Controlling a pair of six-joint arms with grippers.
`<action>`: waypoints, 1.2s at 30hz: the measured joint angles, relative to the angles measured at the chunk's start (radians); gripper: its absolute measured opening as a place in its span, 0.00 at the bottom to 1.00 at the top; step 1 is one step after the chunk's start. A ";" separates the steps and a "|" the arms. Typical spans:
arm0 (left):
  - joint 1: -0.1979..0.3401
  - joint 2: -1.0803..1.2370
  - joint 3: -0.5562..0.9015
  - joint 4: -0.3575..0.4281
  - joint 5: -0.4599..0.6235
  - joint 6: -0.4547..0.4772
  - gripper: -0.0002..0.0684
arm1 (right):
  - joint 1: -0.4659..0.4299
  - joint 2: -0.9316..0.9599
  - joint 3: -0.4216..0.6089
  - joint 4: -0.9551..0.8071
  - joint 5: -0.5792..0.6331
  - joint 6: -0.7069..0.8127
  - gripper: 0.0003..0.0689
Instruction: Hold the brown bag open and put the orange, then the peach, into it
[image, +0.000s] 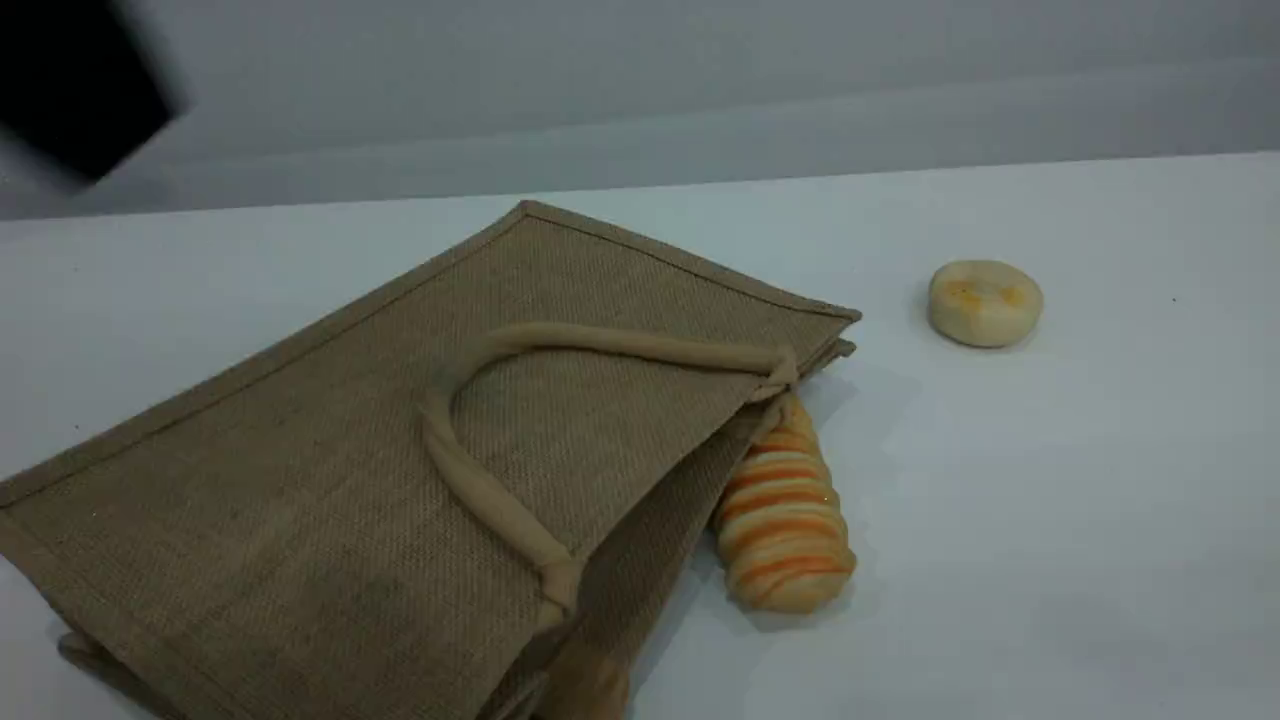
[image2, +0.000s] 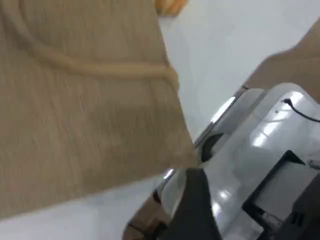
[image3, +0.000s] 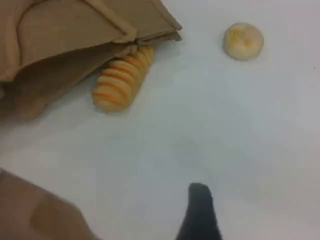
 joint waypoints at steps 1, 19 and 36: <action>0.000 -0.034 0.039 0.000 -0.020 -0.017 0.79 | 0.000 0.000 0.000 0.000 0.000 0.000 0.68; 0.000 -0.705 0.572 0.078 -0.173 -0.110 0.79 | 0.000 0.000 0.000 0.000 0.000 -0.001 0.68; 0.002 -0.961 0.599 0.117 -0.128 -0.075 0.79 | -0.131 0.000 0.000 0.013 0.000 -0.001 0.68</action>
